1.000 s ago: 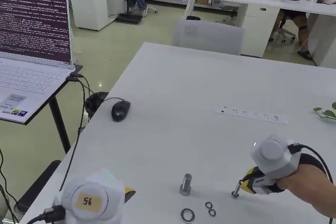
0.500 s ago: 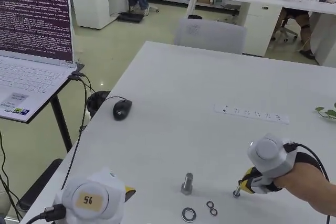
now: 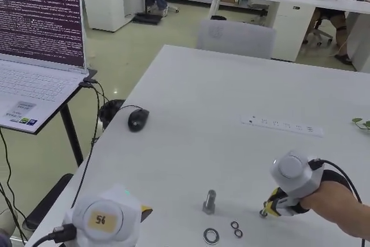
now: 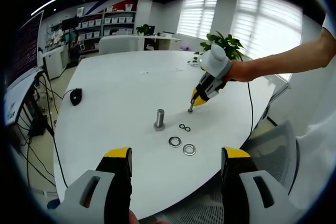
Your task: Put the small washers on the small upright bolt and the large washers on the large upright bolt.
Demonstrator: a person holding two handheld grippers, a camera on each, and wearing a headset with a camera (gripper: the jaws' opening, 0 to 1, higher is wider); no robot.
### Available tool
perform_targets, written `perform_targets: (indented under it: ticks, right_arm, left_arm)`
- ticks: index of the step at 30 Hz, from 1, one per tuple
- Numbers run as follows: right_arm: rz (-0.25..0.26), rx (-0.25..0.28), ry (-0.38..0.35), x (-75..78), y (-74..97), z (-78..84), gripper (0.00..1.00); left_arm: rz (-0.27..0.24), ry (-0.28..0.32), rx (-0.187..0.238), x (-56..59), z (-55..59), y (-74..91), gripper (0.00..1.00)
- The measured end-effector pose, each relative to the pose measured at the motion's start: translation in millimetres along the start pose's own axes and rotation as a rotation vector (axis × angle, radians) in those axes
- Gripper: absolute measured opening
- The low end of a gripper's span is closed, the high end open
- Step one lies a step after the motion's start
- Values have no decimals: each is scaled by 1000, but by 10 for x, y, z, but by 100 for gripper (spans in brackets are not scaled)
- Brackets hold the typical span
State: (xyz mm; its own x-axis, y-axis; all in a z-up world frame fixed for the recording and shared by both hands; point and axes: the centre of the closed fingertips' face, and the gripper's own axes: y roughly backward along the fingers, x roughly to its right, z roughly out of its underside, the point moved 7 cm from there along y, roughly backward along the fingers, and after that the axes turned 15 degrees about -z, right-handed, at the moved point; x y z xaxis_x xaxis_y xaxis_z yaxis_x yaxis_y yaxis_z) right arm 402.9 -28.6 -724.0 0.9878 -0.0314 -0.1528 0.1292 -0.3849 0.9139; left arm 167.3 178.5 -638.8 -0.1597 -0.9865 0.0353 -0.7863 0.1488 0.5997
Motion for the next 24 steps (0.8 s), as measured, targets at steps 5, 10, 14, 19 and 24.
perform_targets:
  ticks: [5, 10, 14, 19, 24]
  right_arm:
    - [-2, -10, -5, 15, -91, 31, 14]
    - [-5, -17, -6, 32, -168, 57, 14]
    - [-2, -4, -24, 47, -182, 68, 15]
    - [13, 25, -36, 41, -113, 104, 18]
    - [28, 57, -110, 5, -61, 276, 19]
  left_arm:
    - [-6, 5, -3, -13, 18, 12, 69]
    - [-14, 9, -3, -29, 22, 32, 69]
    - [-20, 13, -4, -47, 29, 41, 69]
    - [-21, 14, -4, -40, 32, 41, 69]
    - [-13, 13, -1, -7, 18, 19, 69]
